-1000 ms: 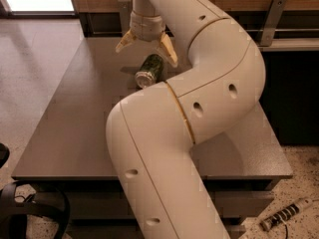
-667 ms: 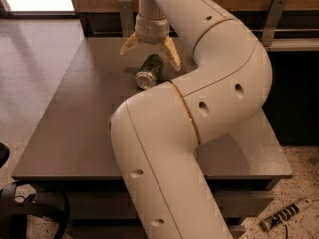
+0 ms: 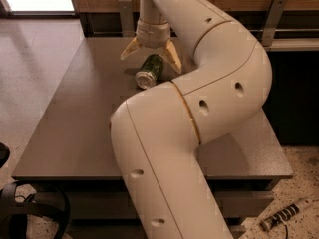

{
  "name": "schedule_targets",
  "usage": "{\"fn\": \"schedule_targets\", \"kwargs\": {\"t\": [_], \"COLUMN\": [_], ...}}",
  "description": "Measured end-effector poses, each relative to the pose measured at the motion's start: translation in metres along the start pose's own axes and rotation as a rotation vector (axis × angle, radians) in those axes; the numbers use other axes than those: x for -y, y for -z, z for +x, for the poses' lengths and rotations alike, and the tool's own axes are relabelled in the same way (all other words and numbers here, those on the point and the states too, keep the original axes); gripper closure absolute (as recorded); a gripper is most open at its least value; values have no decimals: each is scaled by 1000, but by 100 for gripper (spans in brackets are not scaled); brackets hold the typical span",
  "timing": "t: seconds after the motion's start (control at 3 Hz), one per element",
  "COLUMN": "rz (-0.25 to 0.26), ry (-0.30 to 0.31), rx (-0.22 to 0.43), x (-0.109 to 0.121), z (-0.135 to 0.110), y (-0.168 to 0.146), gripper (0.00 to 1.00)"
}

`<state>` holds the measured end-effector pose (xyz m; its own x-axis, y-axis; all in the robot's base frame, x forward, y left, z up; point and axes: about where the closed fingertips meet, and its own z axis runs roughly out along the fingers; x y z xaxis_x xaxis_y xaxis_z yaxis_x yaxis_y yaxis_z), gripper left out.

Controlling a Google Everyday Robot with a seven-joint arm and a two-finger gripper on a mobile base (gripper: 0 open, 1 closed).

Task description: Place green can upright

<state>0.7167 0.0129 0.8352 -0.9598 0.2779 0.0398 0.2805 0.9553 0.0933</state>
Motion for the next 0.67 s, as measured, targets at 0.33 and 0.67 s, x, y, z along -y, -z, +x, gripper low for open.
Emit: {"fn": "schedule_targets", "kwargs": {"t": [0.33, 0.67], "rz": [13, 1], "ry": [24, 25], "rx": [-7, 9], "x": [-2, -6], "z": [3, -2], "y": [-6, -10], "gripper": [8, 31]}}
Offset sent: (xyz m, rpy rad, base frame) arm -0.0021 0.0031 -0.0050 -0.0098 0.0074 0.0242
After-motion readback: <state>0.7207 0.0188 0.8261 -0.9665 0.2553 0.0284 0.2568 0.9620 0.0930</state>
